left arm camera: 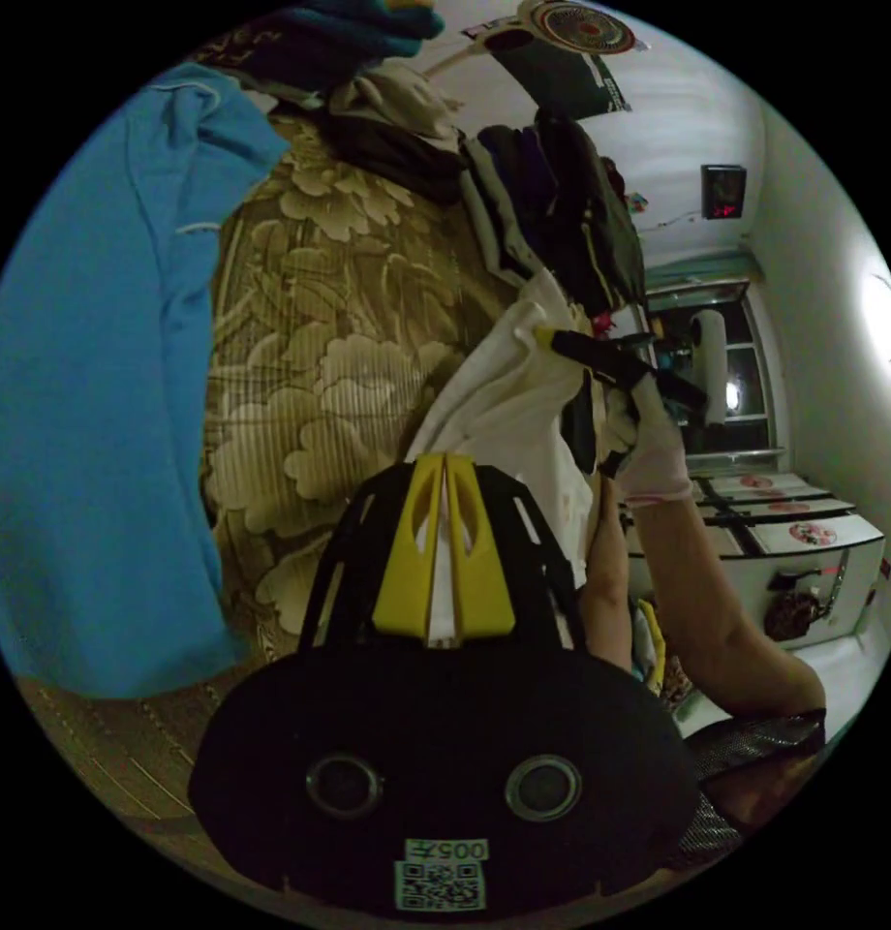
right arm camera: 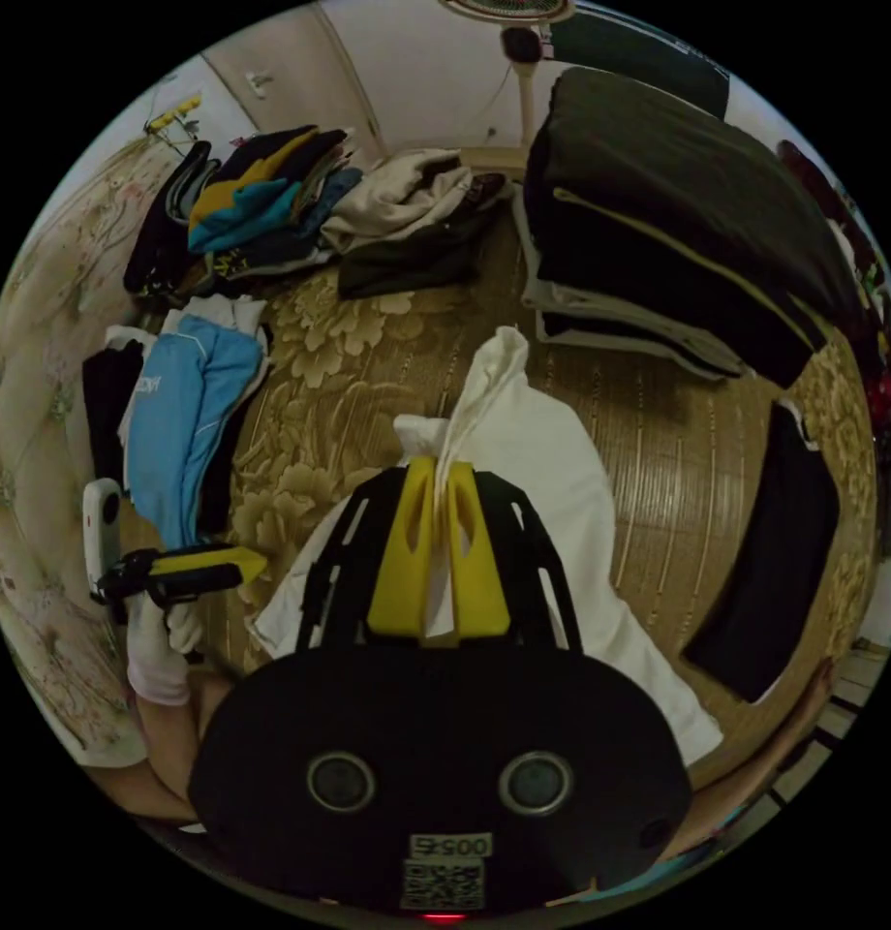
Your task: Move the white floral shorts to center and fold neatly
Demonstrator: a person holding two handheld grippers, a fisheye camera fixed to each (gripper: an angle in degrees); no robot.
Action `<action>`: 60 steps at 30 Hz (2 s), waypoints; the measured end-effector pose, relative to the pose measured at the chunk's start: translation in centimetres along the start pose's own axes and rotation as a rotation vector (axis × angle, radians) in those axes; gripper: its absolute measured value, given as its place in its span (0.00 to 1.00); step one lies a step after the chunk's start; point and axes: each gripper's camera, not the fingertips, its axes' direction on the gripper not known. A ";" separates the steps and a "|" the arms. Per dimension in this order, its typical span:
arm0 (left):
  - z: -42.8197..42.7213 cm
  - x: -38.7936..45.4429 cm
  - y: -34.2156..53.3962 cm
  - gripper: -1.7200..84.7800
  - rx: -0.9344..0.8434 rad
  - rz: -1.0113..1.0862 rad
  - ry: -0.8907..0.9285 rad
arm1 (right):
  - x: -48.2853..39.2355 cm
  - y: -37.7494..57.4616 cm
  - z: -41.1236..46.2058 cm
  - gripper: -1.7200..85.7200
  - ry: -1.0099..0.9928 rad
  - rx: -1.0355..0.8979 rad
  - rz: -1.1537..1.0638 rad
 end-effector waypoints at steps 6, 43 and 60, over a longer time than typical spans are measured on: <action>3.4 2.8 -0.1 0.11 -0.128 0.111 -0.072 | 1.3 0.9 -0.8 0.00 -0.049 0.016 0.006; 11.8 16.6 5.8 0.07 -0.268 0.516 -0.103 | 8.9 9.3 -10.7 0.01 -0.223 0.207 -0.021; 7.1 17.5 13.9 0.04 -0.351 0.131 -0.370 | 2.1 4.3 2.6 0.06 -0.328 -0.059 -0.015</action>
